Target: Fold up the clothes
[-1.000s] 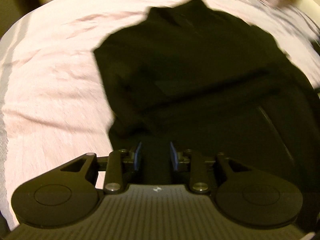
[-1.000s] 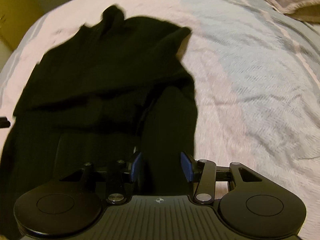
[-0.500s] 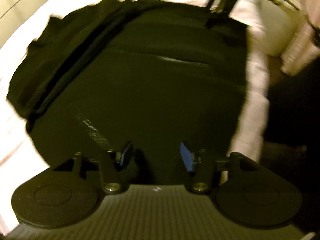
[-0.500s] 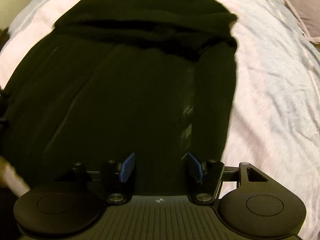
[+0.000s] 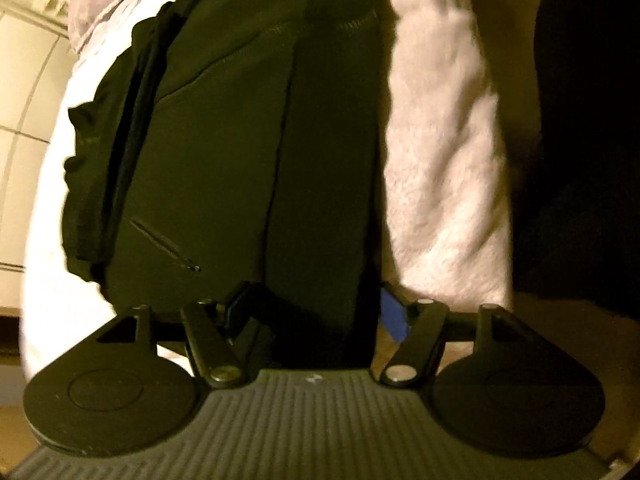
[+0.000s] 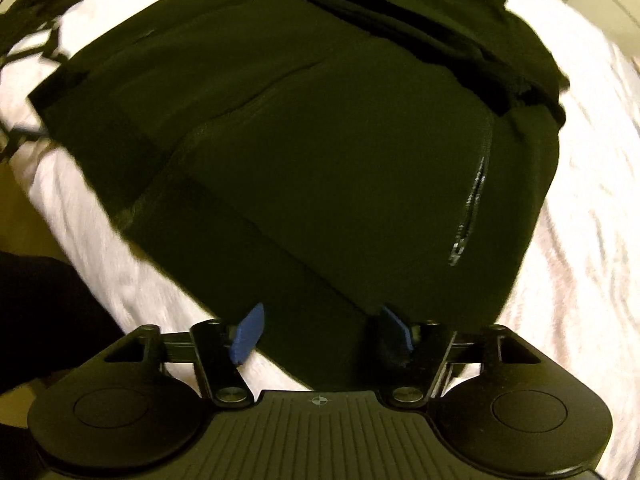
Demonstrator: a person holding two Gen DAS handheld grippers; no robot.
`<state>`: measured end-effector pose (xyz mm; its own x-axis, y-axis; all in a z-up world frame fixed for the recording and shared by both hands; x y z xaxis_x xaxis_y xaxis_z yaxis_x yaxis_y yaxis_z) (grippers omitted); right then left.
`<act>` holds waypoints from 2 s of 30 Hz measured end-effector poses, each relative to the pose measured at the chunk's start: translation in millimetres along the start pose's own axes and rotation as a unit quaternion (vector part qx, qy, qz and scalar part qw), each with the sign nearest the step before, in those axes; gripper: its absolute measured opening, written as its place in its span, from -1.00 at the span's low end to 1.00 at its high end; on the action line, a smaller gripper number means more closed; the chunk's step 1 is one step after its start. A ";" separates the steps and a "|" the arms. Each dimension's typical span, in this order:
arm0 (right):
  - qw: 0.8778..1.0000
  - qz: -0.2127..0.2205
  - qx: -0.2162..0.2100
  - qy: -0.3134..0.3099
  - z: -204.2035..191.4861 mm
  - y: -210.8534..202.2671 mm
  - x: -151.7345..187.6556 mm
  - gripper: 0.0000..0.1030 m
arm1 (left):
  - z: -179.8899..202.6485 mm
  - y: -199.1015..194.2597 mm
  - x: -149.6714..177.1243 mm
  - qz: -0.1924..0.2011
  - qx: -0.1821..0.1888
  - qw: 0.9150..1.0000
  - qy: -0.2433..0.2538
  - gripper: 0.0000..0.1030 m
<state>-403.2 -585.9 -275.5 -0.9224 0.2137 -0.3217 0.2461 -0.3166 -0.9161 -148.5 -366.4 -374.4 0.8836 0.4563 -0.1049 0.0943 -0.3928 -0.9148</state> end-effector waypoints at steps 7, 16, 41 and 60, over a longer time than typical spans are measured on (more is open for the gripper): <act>0.992 0.041 0.029 -0.115 -19.2 -3.0 43.1 0.44 | -23.4 -7.9 -8.5 -0.018 -0.023 0.993 -0.118 -0.80; 0.956 0.166 0.088 -0.225 -75.2 6.6 26.4 0.45 | -88.3 -43.0 -11.5 0.020 0.001 0.951 -0.308 -0.84; 0.965 0.098 0.070 -0.233 32.0 -51.9 14.1 -0.81 | -91.8 -111.0 -22.5 0.027 0.028 0.992 -0.119 -0.91; 0.974 0.061 -0.044 -0.213 24.4 -186.1 81.1 -0.81 | -36.2 -207.5 -41.4 0.043 0.137 0.968 -0.207 -0.90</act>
<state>-531.0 -532.2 -125.2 -0.9202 -0.2297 -0.3169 0.3679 -0.2315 -0.9006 -188.1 -332.7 -166.1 0.6187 0.7340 -0.2799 -0.1459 -0.2428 -0.9591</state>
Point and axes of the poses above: each gripper's, at about its wrist camera, not at the fingertips, and y roughly the way its jaws point, z to its right, x to its underside, the point moved 6 cm from there along y, roughly the way its jaws point, and after that the axes turned 9 degrees about x, right-handed, at the moved point
